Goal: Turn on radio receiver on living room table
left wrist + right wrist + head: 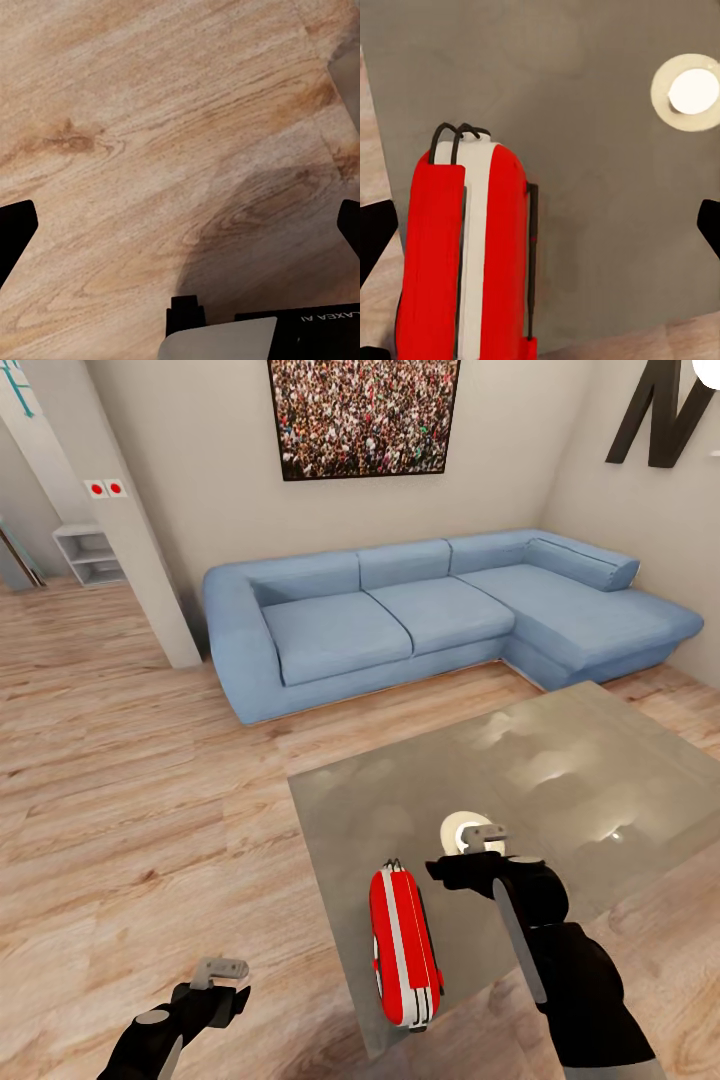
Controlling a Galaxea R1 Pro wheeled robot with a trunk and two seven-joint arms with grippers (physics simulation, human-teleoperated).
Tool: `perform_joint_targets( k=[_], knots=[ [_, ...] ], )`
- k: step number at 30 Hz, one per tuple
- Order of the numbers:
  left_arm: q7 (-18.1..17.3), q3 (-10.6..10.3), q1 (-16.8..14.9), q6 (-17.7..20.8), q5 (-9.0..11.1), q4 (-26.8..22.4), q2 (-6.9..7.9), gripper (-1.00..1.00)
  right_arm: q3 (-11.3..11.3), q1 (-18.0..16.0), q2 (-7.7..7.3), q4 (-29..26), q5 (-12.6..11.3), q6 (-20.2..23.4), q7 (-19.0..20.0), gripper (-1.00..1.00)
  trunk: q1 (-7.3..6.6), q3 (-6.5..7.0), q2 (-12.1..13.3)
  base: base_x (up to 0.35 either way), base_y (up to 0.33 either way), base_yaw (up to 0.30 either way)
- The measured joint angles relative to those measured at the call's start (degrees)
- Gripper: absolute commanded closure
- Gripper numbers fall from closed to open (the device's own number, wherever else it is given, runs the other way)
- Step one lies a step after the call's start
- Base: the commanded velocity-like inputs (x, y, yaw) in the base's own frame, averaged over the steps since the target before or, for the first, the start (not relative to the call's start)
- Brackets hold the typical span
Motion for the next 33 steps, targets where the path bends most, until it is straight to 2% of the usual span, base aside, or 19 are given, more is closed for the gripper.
perform_joint_targets(
  k=[7,10,11,16,17,18,22,33],
  knots=[
    [0.0,0.0,0.0,0.0,0.0,0.0,0.0,-1.0,0.1,0.0,0.44,0.39,-0.19,0.0,-0.19,-1.0,0.0,0.0,0.0,0.0,0.0,0.0],
    [0.0,0.0,0.0,0.0,0.0,0.0,0.0,-1.0,0.14,0.0,1.41,1.18,-0.33,0.0,-0.4,-1.0,0.0,0.0,0.0,0.0,0.0,0.0],
    [0.0,-0.01,-0.01,0.0,0.0,0.01,0.0,-1.0,0.16,0.01,3.5,2.94,-0.53,0.0,-0.59,-1.0,0.0,0.0,0.0,0.0,0.0,0.0],
    [0.0,0.0,0.0,0.0,0.0,0.0,0.0,-1.0,0.6,0.0,5.03,3.68,-0.03,0.0,-0.75,-1.0,0.0,0.0,0.0,0.0,0.0,0.0],
    [0.0,0.0,0.0,0.0,0.0,0.0,0.0,-1.0,1.17,0.0,5.33,3.77,-0.02,0.0,-0.77,-1.0,0.0,0.0,0.0,0.0,0.0,0.0],
    [0.0,0.0,0.0,0.0,0.0,0.0,0.0,-1.0,2.73,0.0,5.76,3.93,0.0,0.0,-0.99,-1.0,0.0,0.0,0.0,0.0,0.0,0.0],
    [0.0,0.0,0.0,0.0,0.0,0.0,0.0,-1.0,3.7,0.0,5.94,4.75,0.2,0.0,-1.27,-1.0,0.0,0.0,0.0,0.0,0.0,0.0],
    [0.0,0.0,0.0,0.0,0.0,0.0,0.0,-1.0,3.94,0.0,5.9,8.19,0.45,0.0,-1.97,-1.0,0.0,0.0,0.0,0.0,0.0,0.0]
  ],
)
